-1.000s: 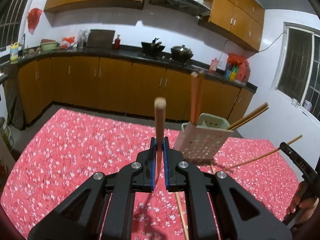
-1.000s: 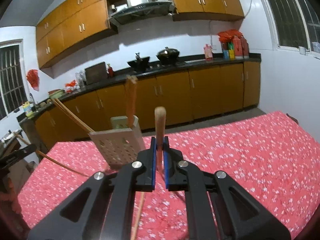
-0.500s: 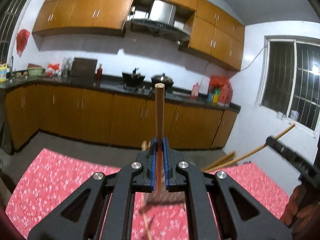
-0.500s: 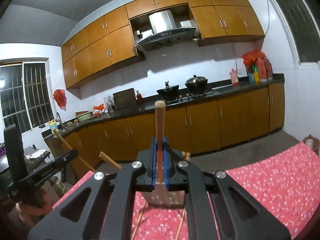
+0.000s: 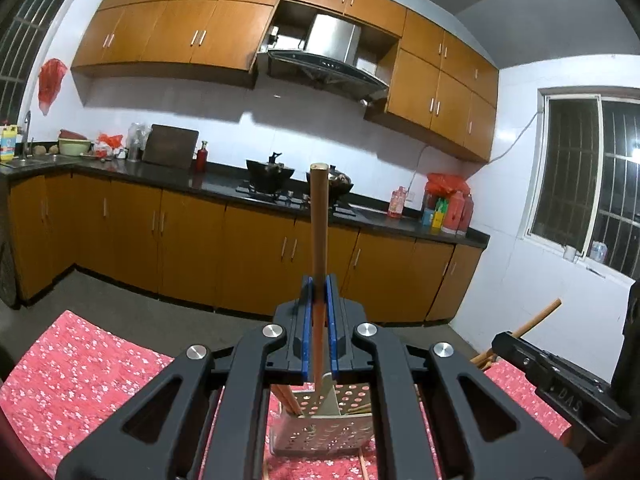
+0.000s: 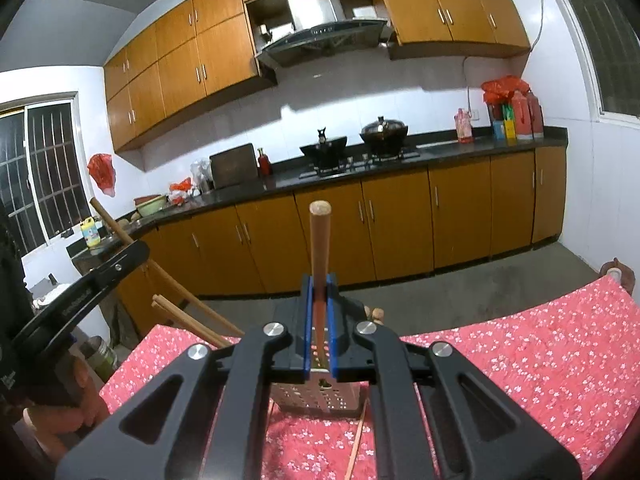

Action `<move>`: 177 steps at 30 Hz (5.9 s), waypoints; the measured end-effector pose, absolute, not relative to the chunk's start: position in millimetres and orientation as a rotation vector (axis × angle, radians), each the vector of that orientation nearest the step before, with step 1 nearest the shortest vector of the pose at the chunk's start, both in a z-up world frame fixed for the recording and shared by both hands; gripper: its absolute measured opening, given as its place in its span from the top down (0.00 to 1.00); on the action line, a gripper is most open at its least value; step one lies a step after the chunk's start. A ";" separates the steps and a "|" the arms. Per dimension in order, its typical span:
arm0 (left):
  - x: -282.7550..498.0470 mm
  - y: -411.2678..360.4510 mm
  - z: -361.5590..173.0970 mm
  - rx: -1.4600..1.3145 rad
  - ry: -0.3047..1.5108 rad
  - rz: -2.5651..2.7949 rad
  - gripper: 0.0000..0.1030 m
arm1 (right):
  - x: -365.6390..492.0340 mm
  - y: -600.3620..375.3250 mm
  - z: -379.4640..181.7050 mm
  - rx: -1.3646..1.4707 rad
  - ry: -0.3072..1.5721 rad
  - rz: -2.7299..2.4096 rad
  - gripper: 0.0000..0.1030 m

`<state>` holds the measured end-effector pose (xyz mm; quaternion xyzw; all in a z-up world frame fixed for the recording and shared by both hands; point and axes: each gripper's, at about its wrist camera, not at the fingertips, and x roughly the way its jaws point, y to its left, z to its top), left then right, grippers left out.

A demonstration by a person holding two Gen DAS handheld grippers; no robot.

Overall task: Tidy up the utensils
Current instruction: 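Raise the right gripper's chopstick upright above the holder while the left gripper carries its chopstick there, then drop the chopstick into the holder opening the right gripper while the left gripper releases its chopstick, then grasp the last wooden chopstick with the right gripper while the left gripper grasps the other, then lift the right gripper's chopstick off the tablecloth while the left gripper lifts its chopstick, then raise the right gripper's chopstick upright above the holder while the left gripper carries its chopstick there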

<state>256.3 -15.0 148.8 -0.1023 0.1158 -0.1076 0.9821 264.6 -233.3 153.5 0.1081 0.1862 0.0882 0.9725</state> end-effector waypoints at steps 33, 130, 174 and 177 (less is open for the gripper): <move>194.5 31.5 38.0 -0.190 0.565 -0.099 0.59 | 214.8 -256.3 14.4 0.260 0.702 0.050 0.64; 232.7 25.9 -72.4 -0.018 0.883 0.010 0.92 | 229.8 -234.4 -75.0 0.106 0.887 -0.024 0.92; 182.4 27.5 67.3 -0.101 0.540 -0.107 0.93 | 183.0 -266.5 61.1 0.190 0.481 -0.009 0.93; 182.0 25.8 70.0 -0.098 0.526 -0.112 0.93 | 184.6 -265.5 63.0 0.192 0.476 -0.004 0.93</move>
